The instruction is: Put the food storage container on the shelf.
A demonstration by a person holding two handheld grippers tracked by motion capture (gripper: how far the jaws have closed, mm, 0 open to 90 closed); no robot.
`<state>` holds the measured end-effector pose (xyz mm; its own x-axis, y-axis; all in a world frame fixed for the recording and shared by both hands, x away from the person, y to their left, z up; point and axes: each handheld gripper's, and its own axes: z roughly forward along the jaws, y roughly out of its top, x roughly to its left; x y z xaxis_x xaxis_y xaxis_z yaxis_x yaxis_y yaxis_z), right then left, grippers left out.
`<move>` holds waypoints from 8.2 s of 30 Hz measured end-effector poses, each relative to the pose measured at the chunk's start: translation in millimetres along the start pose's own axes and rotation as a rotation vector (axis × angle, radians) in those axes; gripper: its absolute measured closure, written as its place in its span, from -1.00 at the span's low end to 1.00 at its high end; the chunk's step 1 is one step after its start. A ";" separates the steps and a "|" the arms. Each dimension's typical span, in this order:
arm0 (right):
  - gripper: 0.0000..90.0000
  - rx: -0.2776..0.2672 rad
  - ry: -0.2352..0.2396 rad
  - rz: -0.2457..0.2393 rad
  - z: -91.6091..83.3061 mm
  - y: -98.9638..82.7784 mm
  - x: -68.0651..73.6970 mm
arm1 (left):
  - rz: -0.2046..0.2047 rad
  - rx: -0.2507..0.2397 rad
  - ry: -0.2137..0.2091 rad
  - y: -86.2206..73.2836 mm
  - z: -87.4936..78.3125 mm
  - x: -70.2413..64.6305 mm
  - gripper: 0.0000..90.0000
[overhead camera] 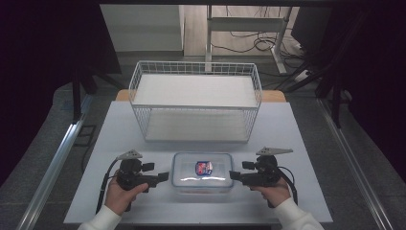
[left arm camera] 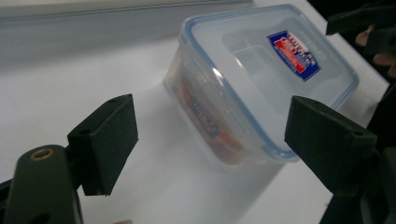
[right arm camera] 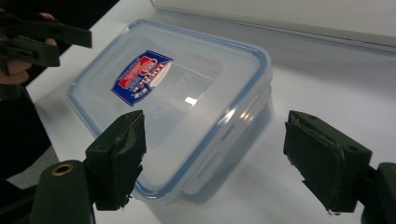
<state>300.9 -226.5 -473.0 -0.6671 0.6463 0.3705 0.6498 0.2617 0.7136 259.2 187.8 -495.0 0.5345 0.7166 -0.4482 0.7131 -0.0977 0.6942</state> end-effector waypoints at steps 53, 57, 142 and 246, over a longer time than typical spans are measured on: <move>-0.58 0.114 0.109 0.244 39.3 1.4 -18.1 | -0.240 0.056 -0.242 7.0 50.9 17.1 -0.19; -0.56 0.136 0.145 0.289 43.9 0.6 -18.4 | -0.241 0.055 -0.240 6.9 50.8 16.8 -0.18; 0.14 -0.021 0.175 0.218 47.0 65.5 -46.6 | -0.134 -0.143 -0.188 71.7 40.4 52.3 0.18; 0.98 0.126 -0.119 -0.304 107.9 33.3 44.0 | 0.047 -0.062 0.044 10.0 1.8 13.6 -0.34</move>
<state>332.5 -112.1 -497.1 -0.7948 0.6022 0.0750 0.4724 0.5365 0.6993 274.4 195.3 -495.2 0.5457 0.7418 -0.3899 0.6573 -0.0904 0.7482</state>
